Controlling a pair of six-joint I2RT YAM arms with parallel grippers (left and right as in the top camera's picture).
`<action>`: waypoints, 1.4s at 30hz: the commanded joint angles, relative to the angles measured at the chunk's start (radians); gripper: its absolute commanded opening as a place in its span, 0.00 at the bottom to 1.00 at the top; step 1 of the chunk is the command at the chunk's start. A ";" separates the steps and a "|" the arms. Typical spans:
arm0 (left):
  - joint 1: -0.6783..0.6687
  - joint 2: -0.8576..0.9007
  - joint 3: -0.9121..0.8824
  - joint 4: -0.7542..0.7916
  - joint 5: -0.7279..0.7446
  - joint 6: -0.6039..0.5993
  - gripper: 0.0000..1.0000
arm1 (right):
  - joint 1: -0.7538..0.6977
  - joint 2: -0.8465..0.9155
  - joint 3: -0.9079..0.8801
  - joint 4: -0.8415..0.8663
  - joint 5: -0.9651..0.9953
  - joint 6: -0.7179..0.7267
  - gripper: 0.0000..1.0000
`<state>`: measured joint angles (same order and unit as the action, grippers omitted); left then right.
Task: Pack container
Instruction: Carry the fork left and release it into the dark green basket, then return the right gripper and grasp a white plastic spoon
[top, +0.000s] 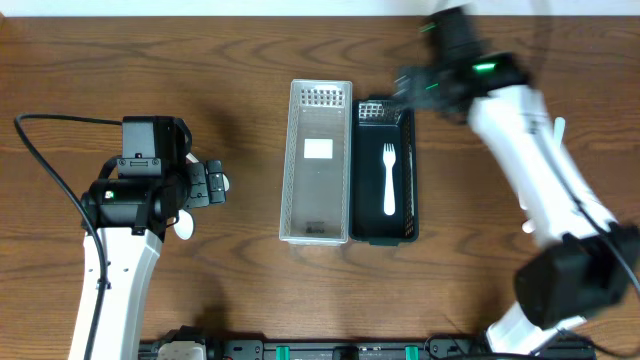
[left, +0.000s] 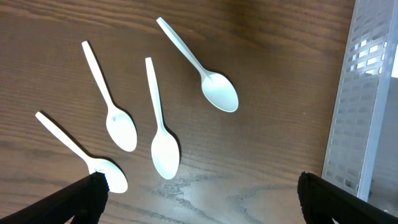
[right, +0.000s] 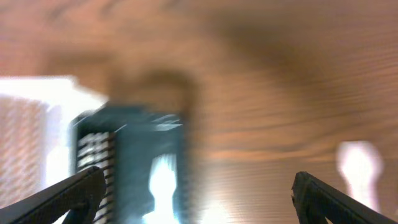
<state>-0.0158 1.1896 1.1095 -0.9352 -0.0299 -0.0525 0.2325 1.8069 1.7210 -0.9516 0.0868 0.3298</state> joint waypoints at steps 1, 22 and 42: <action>0.000 0.006 0.014 -0.002 -0.008 -0.005 0.99 | -0.183 -0.021 0.008 -0.047 0.043 -0.172 0.99; 0.000 0.006 0.014 0.017 -0.008 -0.005 0.99 | -0.486 0.341 -0.075 -0.050 -0.010 -0.414 0.99; 0.000 0.006 0.014 0.017 -0.008 -0.005 0.99 | -0.487 0.421 -0.076 -0.036 -0.047 -0.435 0.66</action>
<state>-0.0158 1.1896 1.1095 -0.9165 -0.0299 -0.0525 -0.2539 2.2135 1.6478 -0.9890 0.0425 -0.0959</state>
